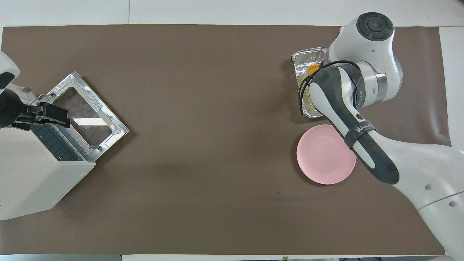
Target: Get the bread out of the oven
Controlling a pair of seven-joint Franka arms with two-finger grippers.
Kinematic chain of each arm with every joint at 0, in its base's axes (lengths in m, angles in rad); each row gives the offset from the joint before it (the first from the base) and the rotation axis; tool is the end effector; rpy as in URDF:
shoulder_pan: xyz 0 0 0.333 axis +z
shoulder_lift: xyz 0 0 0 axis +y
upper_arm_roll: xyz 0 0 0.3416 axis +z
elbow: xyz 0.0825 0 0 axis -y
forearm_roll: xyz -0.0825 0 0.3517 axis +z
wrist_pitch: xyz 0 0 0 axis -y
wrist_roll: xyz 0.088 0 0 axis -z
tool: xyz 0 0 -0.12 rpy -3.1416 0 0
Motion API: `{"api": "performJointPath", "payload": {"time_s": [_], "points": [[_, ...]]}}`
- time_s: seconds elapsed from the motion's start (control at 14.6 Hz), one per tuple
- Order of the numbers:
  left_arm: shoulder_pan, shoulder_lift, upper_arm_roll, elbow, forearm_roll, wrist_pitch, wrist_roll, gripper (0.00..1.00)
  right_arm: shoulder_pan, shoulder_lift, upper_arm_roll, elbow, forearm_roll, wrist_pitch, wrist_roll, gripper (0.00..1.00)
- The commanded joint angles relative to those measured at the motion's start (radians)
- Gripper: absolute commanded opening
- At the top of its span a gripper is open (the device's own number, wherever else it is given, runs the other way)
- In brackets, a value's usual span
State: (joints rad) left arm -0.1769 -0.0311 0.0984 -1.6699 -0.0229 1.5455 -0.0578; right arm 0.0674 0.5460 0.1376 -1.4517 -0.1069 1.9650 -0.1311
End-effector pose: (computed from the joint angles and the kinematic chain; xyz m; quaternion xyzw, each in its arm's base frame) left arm 0.5031 -0.0416 0.6077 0.9988 -0.0102 -0.0475 0.0098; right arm 0.6767 0.1142 0.3913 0.9837 0.1789 -0.0131 0.0138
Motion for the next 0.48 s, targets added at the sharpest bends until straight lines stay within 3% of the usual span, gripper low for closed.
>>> {"api": "performJointPath", "payload": {"time_s": [0.0, 0.2, 0.41], "points": [[-0.003, -0.026, 0.001, -0.022, 0.009, 0.013, 0.0, 1.0, 0.005, -0.133, 0.01, -0.054, -0.001, -0.118, 0.022, 0.0], [-0.004, -0.027, 0.001, -0.022, 0.008, 0.011, -0.002, 1.0, -0.004, -0.34, 0.01, -0.284, 0.074, -0.124, 0.047, 0.0], [-0.003, -0.029, 0.001, -0.027, 0.008, 0.008, -0.002, 1.0, -0.037, -0.584, 0.008, -0.621, 0.147, 0.004, 0.042, 0.0]]}}
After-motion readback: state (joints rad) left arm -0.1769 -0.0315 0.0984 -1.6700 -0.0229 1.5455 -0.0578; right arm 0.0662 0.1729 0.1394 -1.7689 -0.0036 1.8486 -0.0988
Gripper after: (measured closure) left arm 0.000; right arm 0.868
